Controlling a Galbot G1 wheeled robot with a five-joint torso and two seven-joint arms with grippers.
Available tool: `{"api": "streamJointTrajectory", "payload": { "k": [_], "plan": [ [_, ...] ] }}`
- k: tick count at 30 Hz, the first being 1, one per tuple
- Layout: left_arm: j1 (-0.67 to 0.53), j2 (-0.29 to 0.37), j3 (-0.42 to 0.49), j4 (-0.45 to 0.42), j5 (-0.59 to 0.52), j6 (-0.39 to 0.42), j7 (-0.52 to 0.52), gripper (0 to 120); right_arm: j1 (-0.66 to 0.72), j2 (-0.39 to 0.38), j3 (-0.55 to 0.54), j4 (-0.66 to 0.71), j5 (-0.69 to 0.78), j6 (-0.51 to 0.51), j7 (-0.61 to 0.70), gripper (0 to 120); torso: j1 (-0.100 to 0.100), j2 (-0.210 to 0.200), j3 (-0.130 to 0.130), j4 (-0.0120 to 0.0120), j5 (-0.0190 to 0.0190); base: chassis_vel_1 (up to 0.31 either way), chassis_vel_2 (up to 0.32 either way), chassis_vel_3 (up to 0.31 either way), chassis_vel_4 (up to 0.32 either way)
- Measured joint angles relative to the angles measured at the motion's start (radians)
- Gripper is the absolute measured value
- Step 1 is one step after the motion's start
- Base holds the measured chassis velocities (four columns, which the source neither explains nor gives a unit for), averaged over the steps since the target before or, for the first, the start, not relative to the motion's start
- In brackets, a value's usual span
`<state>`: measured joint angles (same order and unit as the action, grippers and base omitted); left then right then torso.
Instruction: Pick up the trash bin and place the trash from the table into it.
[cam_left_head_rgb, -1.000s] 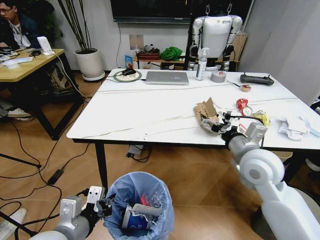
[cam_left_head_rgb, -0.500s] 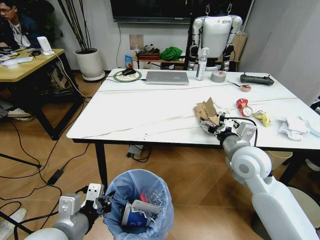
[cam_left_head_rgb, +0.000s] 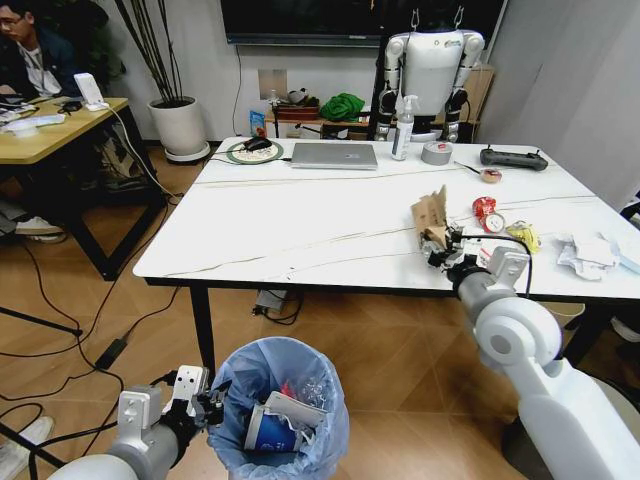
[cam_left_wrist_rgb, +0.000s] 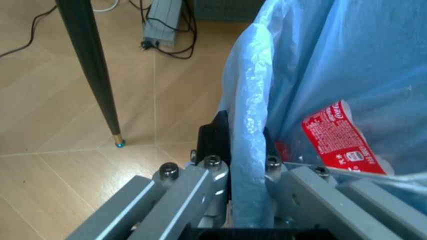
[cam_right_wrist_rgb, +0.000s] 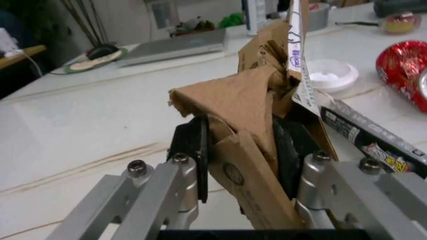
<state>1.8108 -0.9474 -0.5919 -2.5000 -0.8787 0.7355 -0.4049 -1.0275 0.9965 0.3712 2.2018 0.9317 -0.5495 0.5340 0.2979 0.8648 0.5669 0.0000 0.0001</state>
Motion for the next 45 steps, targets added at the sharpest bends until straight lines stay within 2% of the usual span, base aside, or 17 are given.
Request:
{"api": "streamJointTrajectory", "payload": {
  "k": [5,9,12,16,19,24,25,29,34,39,45],
  "plan": [
    [-0.001,-0.004,0.0,0.0,0.0,0.0,0.0,0,-0.038,-0.045,0.012,0.103,0.054,0.01,-0.037,15,0.0,0.0,0.0,-0.0001,0.0,0.0,0.0,0.0,0.0],
    [-0.009,-0.011,-0.001,0.0,-0.001,0.0,0.0,0,-0.084,-0.123,0.024,0.238,0.176,0.029,-0.106,5,0.0,0.0,0.0,0.0,-0.0001,0.0,0.0,0.0,0.0],
    [-0.012,-0.014,0.001,0.0,-0.002,0.0,0.0,0,-0.099,-0.157,0.034,0.291,0.246,0.038,-0.139,4,0.0,0.0,0.0,-0.0002,-0.0001,0.0,0.0,0.0,0.0],
    [-0.013,-0.019,0.005,0.0,-0.005,0.0,0.0,0,-0.138,-0.237,0.037,0.308,0.415,0.041,-0.212,3,0.0,0.0,0.0,0.0,0.0,0.0,0.0,0.0,0.0],
    [-0.013,-0.019,0.005,0.0,-0.006,0.0,0.0,0,-0.157,-0.264,0.031,0.308,0.439,0.029,-0.252,3,0.0,0.0,0.0,0.0001,0.0,0.0,0.0,0.0,0.0],
    [-0.01,-0.023,-0.003,0.0,-0.01,0.0,-0.002,0,-0.174,-0.371,0.015,0.306,0.5,-0.007,-0.384,3,0.0,0.0,0.0,0.0,0.0001,0.0,0.0,0.0,0.0],
    [-0.01,-0.023,-0.003,0.0,-0.01,0.0,-0.002,0,-0.174,-0.371,0.015,0.306,0.5,-0.007,-0.384,3,0.0,0.0,0.0,0.0,0.0001,0.0,0.0,0.0,0.0],
    [-0.014,-0.026,-0.001,0.0,-0.01,0.0,-0.003,0,-0.155,-0.43,0.014,0.304,0.496,0.007,-0.535,3,0.0,0.0,0.0,0.0001,-0.0002,0.0,0.0,0.0,0.0],
    [-0.014,-0.028,-0.001,0.0,-0.01,0.0,-0.003,0,-0.159,-0.449,0.013,0.302,0.465,0.031,-0.644,3,0.0,0.0,0.0,0.0001,0.0,0.0,0.0,0.0,0.0],
    [-0.016,-0.028,-0.002,0.0,-0.01,0.0,-0.005,0,-0.176,-0.483,-0.005,0.301,0.353,0.005,-0.775,3,0.0,0.0,0.0,0.0001,0.0,0.0,0.0,0.0,0.0],
    [-0.017,-0.037,-0.002,0.0,-0.009,0.0,-0.013,0,-0.179,-0.495,-0.029,0.3,0.321,-0.009,-0.787,3,0.0,0.0,0.0,0.0,0.0001,0.0,0.0,0.0,0.0]
  ]
}}
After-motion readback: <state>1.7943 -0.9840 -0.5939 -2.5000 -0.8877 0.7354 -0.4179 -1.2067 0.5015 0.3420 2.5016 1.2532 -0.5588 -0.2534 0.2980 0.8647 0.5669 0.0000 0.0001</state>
